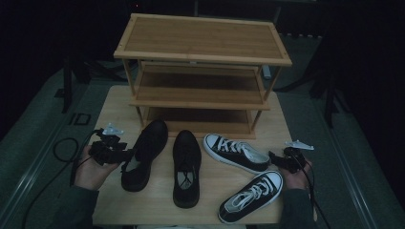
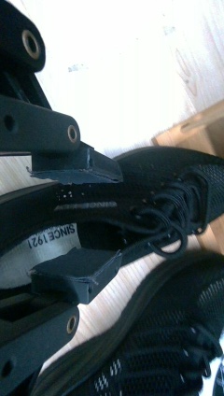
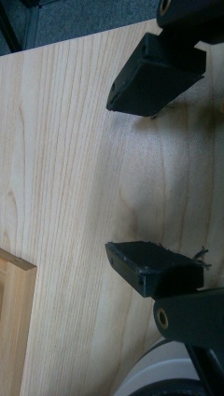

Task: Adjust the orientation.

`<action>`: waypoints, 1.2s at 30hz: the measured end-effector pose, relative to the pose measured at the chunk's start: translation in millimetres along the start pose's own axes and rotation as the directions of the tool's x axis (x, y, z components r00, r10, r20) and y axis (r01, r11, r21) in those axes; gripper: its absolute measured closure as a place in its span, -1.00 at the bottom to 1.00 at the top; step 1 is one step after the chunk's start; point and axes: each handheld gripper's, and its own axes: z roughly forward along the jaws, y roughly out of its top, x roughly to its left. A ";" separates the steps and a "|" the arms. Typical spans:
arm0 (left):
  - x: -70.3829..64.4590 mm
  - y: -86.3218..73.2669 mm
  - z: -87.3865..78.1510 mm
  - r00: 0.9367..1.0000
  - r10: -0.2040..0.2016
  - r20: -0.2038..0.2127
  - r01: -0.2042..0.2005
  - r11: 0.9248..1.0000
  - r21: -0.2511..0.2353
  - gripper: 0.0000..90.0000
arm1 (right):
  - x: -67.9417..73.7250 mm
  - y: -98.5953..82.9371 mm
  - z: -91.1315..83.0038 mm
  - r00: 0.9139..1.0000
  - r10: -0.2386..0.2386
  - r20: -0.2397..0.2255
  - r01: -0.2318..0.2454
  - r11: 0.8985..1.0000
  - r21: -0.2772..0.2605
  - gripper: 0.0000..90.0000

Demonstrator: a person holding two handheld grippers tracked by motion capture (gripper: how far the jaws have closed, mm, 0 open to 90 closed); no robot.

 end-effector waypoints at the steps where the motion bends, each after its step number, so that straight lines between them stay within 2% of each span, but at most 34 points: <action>1: 0.4 -0.1 2.4 1.000 -0.001 -0.008 0.001 1.000 0.012 0.25 | 0.0 0.0 0.0 1.000 0.000 0.000 0.000 1.000 0.000 -0.41; 4: 0.1 -0.7 11.4 1.000 -0.011 -0.020 0.012 0.999 0.037 0.29 | 0.0 0.0 0.0 1.000 0.000 0.000 0.000 1.000 0.000 -0.41; 7: -1.5 -0.1 21.9 0.999 -0.041 -0.022 0.042 0.998 0.049 0.33 | 0.0 0.0 0.0 1.000 0.000 0.000 0.000 1.000 0.000 -0.41; 11: -1.4 1.8 33.5 0.996 -0.083 0.017 0.082 0.995 0.050 0.39 | 0.0 0.0 0.0 1.000 0.000 0.000 0.000 1.000 0.000 -0.41; 12: -1.4 2.1 35.5 0.996 -0.086 0.009 0.086 0.995 0.051 0.43 | 0.0 0.0 0.0 1.000 0.000 0.000 0.000 1.000 0.000 -0.41; 17: -4.6 5.6 38.6 0.993 -0.102 -0.054 0.105 0.993 0.054 0.91 | -0.1 0.0 0.0 1.000 -0.001 0.000 0.001 1.000 0.000 -0.41; 20: -6.5 7.5 38.5 0.991 -0.115 -0.063 0.118 0.992 0.043 0.93 | 0.0 0.0 0.0 1.000 0.000 0.000 0.000 1.000 0.000 -0.41; 22: -5.7 9.4 39.8 0.988 -0.139 -0.067 0.141 0.990 0.028 0.93 | 0.0 0.0 0.0 1.000 0.000 0.000 0.000 1.000 0.000 -0.41; 25: -1.8 12.7 43.5 0.983 -0.182 -0.038 0.182 0.983 0.004 0.93 | 0.0 0.0 0.0 1.000 0.000 0.000 0.000 1.000 0.000 -0.41; 26: 0.1 13.9 44.9 0.979 -0.202 -0.023 0.202 0.979 -0.005 0.93 | 0.0 0.0 0.0 1.000 0.000 0.000 0.000 1.000 0.000 -0.41; 27: 0.1 13.9 44.9 0.979 -0.202 -0.023 0.202 0.979 -0.005 0.94 | 0.0 0.0 0.0 1.000 0.000 0.000 0.000 1.000 0.000 -0.41; 28: 3.0 16.7 48.6 0.971 -0.237 -0.005 0.237 0.971 -0.022 0.94 | 0.0 0.0 0.0 1.000 0.000 0.000 0.000 1.000 0.000 -0.41; 29: 3.3 18.5 50.5 0.968 -0.250 -0.002 0.250 0.968 -0.029 0.94 | -0.1 0.0 0.0 1.000 -0.001 0.000 0.001 1.000 0.000 -0.41; 36: 0.6 36.1 64.7 0.954 -0.300 -0.006 0.299 0.952 -0.062 0.94 | -0.1 0.1 0.0 1.000 0.000 0.000 0.000 1.000 0.000 -0.41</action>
